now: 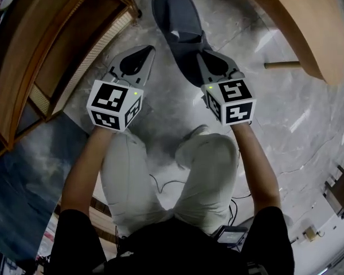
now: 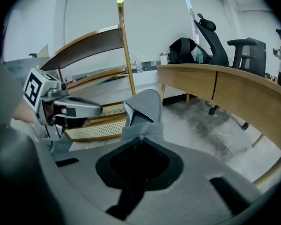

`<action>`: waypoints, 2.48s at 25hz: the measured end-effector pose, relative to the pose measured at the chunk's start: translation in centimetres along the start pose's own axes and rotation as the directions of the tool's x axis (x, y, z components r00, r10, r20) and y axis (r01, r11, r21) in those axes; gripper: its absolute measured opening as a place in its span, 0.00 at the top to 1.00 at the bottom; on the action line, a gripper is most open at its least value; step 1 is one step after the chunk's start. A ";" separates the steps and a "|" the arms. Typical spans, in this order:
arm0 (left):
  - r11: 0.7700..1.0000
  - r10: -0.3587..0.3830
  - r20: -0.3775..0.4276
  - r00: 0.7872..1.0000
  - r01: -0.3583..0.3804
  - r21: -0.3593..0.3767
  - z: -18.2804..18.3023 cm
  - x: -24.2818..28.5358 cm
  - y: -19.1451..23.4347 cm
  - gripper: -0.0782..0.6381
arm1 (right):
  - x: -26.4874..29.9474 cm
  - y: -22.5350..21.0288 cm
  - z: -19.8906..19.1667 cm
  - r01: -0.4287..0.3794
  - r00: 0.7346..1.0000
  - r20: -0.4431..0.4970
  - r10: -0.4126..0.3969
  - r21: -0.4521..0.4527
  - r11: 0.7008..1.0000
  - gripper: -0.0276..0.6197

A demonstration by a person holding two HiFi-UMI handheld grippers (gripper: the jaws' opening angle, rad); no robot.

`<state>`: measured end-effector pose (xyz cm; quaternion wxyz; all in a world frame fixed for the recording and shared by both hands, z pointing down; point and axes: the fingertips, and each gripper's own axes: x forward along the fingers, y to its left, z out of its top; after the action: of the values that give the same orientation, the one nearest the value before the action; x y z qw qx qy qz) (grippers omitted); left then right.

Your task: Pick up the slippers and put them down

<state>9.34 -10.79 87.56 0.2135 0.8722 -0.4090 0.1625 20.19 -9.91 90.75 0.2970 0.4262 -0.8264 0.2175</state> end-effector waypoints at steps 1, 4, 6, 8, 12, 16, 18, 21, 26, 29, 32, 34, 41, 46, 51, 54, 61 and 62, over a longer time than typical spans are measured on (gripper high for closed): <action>1.000 -0.002 -0.008 1.000 0.002 0.001 -1.0 0.5 0.7 0.88 | 0.8 -0.2 -0.6 -0.001 1.000 -0.001 0.001 -0.011 1.000 0.95; 1.000 -0.009 -0.020 1.000 0.009 0.009 -3.4 1.9 2.5 0.88 | 3.0 -0.6 -2.5 -0.002 1.000 -0.006 0.002 -0.035 0.999 0.95; 1.000 -0.021 -0.021 1.000 0.022 0.020 -4.6 2.8 3.2 0.88 | 4.2 -0.9 -4.1 -0.003 1.000 -0.018 0.002 -0.042 0.999 0.95; 0.999 -0.031 -0.020 0.999 0.032 0.042 -5.5 3.6 3.8 0.88 | 5.4 -1.1 -5.4 -0.003 1.000 -0.022 0.002 -0.052 0.999 0.95; 0.995 -0.034 -0.035 0.999 0.037 0.093 -7.8 4.7 5.1 0.88 | 7.5 -1.1 -7.5 -0.001 1.000 -0.020 0.000 -0.072 0.997 0.95; 0.992 -0.042 -0.072 0.997 0.050 0.115 -11.3 5.6 5.7 0.88 | 9.1 -0.9 -9.9 -0.015 0.998 -0.054 0.011 -0.086 0.996 0.95; 0.990 -0.050 -0.091 0.995 0.061 0.123 -12.9 6.1 5.7 0.88 | 9.9 -0.9 -10.8 -0.025 0.998 -0.059 0.020 -0.090 0.996 0.95; 0.990 -0.055 -0.112 0.992 0.068 0.121 -15.1 6.8 5.9 0.88 | 11.2 -0.9 -12.2 -0.033 0.998 -0.064 0.027 -0.093 0.995 0.95; 0.990 -0.062 -0.135 0.989 0.078 0.120 -18.1 7.9 6.0 0.88 | 13.2 -0.6 -14.8 -0.055 0.994 -0.101 0.044 -0.111 0.992 0.95; 0.989 -0.064 -0.162 0.985 0.085 0.125 -20.0 8.6 6.1 0.88 | 14.4 -0.6 -16.1 -0.058 0.993 -0.108 0.046 -0.107 0.993 0.95; 0.989 -0.072 -0.191 0.979 0.094 0.113 -21.7 9.4 6.1 0.88 | 15.4 -0.8 -17.5 -0.065 0.991 -0.126 0.052 -0.099 0.993 0.95; 0.990 -0.067 -0.200 0.977 0.089 0.107 -22.5 9.8 6.4 0.88 | 15.9 -0.8 -18.3 -0.069 0.989 -0.138 0.055 -0.096 0.993 0.95; 0.993 -0.052 -0.236 0.970 0.075 0.088 -24.5 11.1 7.1 0.88 | 17.8 -1.2 -20.5 -0.072 0.983 -0.178 0.054 -0.099 0.992 0.95; 0.992 -0.068 -0.285 0.956 0.096 0.084 -26.6 11.5 6.6 0.88 | 18.7 -1.2 -21.6 -0.077 0.978 -0.197 0.065 -0.057 0.995 0.95; 0.989 -0.086 -0.292 0.953 0.117 0.090 -27.0 11.4 6.1 0.88 | 18.9 -1.1 -22.1 -0.082 0.976 -0.203 0.078 -0.011 0.997 0.95; 0.988 -0.091 -0.292 0.952 0.124 0.094 -27.0 11.3 6.0 0.88 | 19.1 -0.9 -22.3 -0.082 0.974 -0.213 0.077 -0.016 0.997 0.95; 0.988 -0.096 -0.282 0.954 0.126 0.088 -27.2 11.2 6.0 0.88 | 19.5 -0.7 -22.7 -0.071 0.971 -0.230 0.064 -0.024 0.997 0.95; 0.988 -0.099 -0.284 0.954 0.128 0.088 -27.2 11.1 5.9 0.88 | 19.5 -0.7 -22.7 -0.069 0.970 -0.236 0.060 -0.029 0.997 0.95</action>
<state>8.54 -7.61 117.40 0.2316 0.8728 -0.3149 0.2923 18.74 -7.62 120.62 0.3931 0.3651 -0.8027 0.2605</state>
